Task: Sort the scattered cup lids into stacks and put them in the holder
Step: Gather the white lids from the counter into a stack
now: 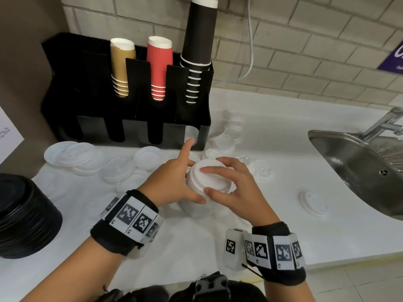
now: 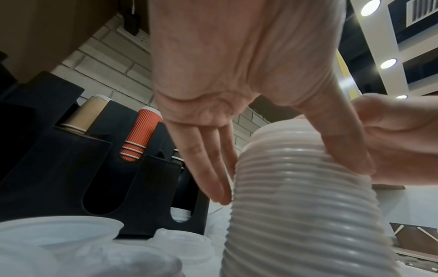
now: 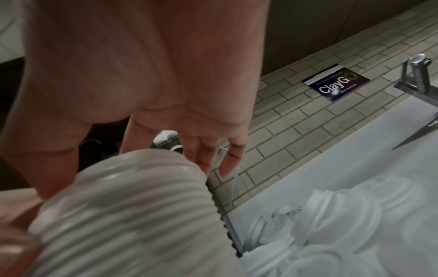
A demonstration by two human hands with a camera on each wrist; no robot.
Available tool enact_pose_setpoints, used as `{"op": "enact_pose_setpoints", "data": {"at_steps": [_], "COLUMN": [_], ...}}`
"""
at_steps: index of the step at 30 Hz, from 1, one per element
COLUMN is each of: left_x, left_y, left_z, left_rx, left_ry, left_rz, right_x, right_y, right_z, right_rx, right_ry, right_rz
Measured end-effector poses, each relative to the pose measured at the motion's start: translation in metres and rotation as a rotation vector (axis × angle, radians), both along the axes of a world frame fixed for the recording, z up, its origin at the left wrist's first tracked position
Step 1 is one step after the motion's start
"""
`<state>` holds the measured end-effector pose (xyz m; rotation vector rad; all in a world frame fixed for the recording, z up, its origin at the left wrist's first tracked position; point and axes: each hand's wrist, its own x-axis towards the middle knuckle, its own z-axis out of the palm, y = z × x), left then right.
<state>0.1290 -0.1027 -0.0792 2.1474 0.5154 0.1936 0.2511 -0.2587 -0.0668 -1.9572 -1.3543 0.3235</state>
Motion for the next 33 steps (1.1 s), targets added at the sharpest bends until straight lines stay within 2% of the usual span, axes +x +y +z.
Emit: {"op": "enact_pose_setpoints", "data": {"at_steps": [7,13,16,18,19,21,23,25,28,33], "left_x": [0.000,-0.003,-0.002,0.000,0.000,0.001,0.001,0.001,0.001,0.003], "left_y": [-0.001,-0.003,-0.002,0.000,0.001,0.002,0.003,0.003,0.003,0.004], "left_z": [0.001,0.005,0.004,0.004,0.004,0.004,0.004,0.004,0.004,0.003], "left_rx": [0.024,0.047,0.043,0.056,0.063,0.068,0.067,0.061,0.050,0.050], "left_ry": [-0.003,-0.045,-0.037,-0.017,-0.006,0.008,0.014,0.014,0.013,0.033], "left_rz": [-0.008,-0.047,-0.044,-0.028,-0.023,-0.017,-0.014,-0.015,-0.018,-0.025], "right_x": [-0.002,0.001,0.010,0.028,0.042,0.076,0.114,0.144,0.166,0.175], "right_y": [0.004,-0.002,-0.005,-0.002,0.002,0.018,0.042,0.068,0.099,0.123], "right_z": [0.004,0.002,0.006,0.013,0.018,0.026,0.028,0.026,0.015,-0.006], "right_rx": [-0.091,-0.078,-0.114,-0.086,-0.063,-0.082,-0.237,-0.463,-0.710,-0.763], "right_ry": [-0.051,0.036,0.078,0.183,0.244,0.267,0.210,0.089,-0.069,-0.004], "right_rz": [0.011,0.030,0.119,0.187,0.171,0.017,-0.160,-0.263,-0.332,-0.347]}}
